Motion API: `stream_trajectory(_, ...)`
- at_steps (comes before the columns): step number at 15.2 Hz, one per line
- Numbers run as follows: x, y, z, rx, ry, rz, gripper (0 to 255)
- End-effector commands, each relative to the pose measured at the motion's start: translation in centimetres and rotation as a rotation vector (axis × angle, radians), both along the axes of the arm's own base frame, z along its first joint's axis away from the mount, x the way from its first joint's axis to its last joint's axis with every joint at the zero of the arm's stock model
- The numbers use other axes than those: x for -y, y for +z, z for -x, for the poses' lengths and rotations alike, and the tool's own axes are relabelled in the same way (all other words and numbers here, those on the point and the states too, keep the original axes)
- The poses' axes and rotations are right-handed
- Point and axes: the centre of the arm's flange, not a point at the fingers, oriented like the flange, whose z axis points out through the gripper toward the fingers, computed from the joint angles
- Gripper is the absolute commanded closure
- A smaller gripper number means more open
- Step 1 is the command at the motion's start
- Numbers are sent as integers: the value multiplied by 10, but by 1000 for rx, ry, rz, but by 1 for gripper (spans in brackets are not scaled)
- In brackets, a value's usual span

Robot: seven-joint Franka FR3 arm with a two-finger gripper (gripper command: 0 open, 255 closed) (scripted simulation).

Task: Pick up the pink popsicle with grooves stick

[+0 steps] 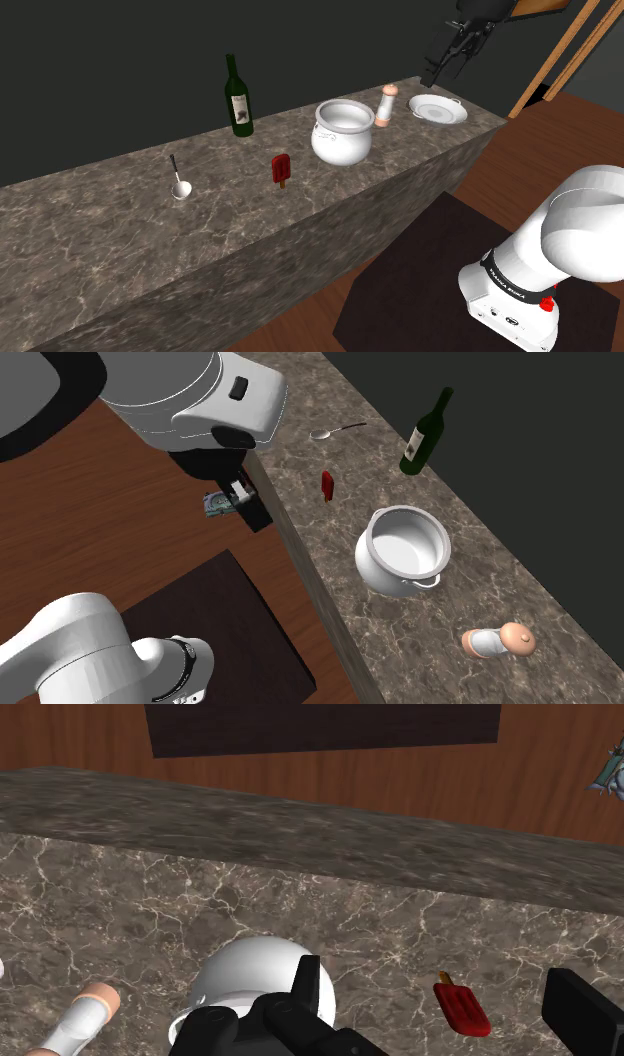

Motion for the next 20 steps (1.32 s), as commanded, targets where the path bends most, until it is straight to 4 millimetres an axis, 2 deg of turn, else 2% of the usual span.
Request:
stream_trajectory(1, 0, 0, 0, 0, 0, 0, 0)
stream_trajectory(20, -92, -155, -188, -84, 60, 37, 0)
